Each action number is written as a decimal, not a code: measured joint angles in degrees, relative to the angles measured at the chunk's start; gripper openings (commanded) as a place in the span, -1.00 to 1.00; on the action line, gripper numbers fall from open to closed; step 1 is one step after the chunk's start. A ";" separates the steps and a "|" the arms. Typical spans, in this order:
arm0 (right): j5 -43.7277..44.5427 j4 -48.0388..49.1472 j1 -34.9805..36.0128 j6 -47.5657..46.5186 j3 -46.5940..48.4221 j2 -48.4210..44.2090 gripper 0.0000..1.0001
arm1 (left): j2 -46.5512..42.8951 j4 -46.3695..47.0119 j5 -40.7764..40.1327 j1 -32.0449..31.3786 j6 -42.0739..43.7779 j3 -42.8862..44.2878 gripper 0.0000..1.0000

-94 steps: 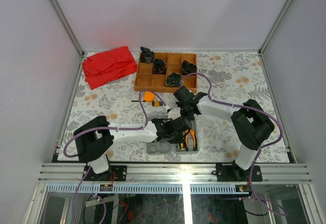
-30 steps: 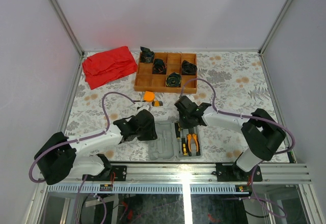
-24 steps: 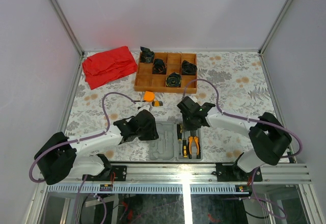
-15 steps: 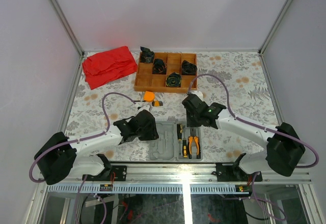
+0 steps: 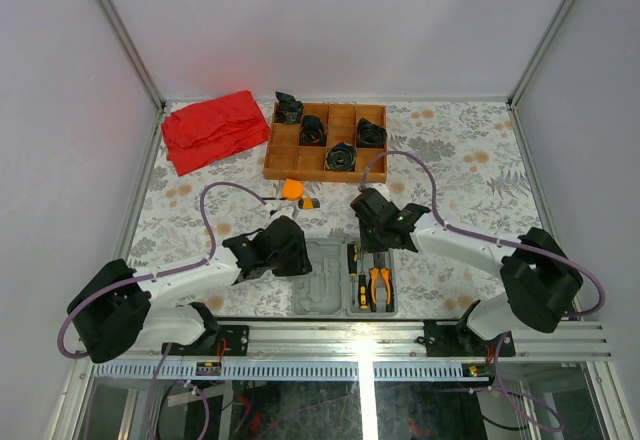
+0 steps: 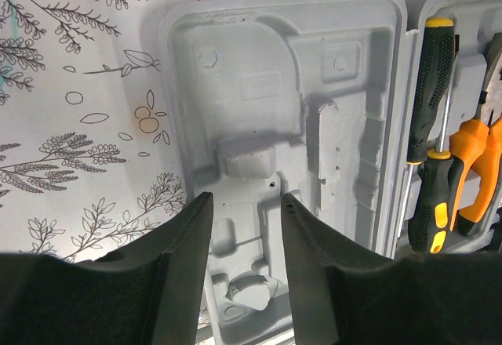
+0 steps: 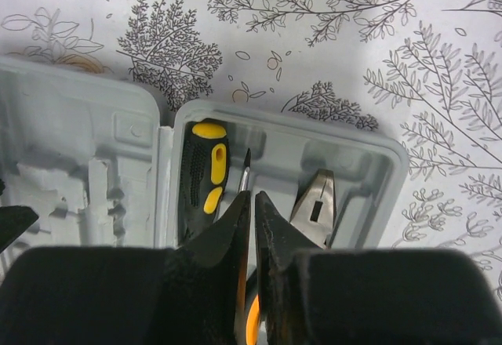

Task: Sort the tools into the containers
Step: Adjust the screwdriver in the storage box, then pick up the engineering item from the center of the board.

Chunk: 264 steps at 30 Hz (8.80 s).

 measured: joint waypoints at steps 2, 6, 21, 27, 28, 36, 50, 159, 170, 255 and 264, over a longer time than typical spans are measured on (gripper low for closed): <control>-0.22 0.42 0.00 -0.33 0.55 2.14 -0.77 | 0.00 0.00 0.00 0.00 0.00 0.00 -0.21; -0.61 0.76 0.00 -0.55 1.57 5.35 -0.78 | 0.00 0.00 0.00 0.00 -0.02 -0.02 -0.21; -1.51 -0.22 0.00 -0.59 4.66 10.60 -0.93 | 0.20 0.22 0.17 0.00 -0.02 -0.13 -0.21; -1.86 -4.90 -0.02 -1.01 10.56 15.52 -0.99 | 0.76 0.24 0.24 0.00 -0.02 -0.13 -0.21; -2.03 -5.29 0.00 -1.05 10.99 15.96 -0.99 | 0.87 0.22 0.24 0.00 -0.02 -0.13 -0.21; -2.58 -5.33 -0.13 -1.44 10.84 17.29 -0.96 | 1.64 0.50 0.50 0.00 0.00 -0.13 -0.22; 0.63 -3.41 -0.04 -2.86 6.56 1.20 -0.53 | 0.63 0.85 0.68 0.00 -0.13 -0.11 -0.21; -0.55 -1.01 -15.72 -6.12 -5.44 0.31 -0.32 | 0.72 8.44 8.46 3.37 -3.19 -5.60 -0.11; -9.03 3.61 -18.25 -12.20 8.63 12.48 -0.31 | 3.91 8.33 6.67 2.49 -7.08 -2.38 0.01; -12.13 6.99 -21.22 -3.98 -15.52 -23.10 -0.02 | -2.16 -26.53 -17.22 33.22 -19.10 -0.81 -0.33; -12.13 6.97 -21.22 -3.98 -15.52 -23.08 -0.02 | -9.22 -22.25 -12.46 33.16 -13.05 -3.34 -0.42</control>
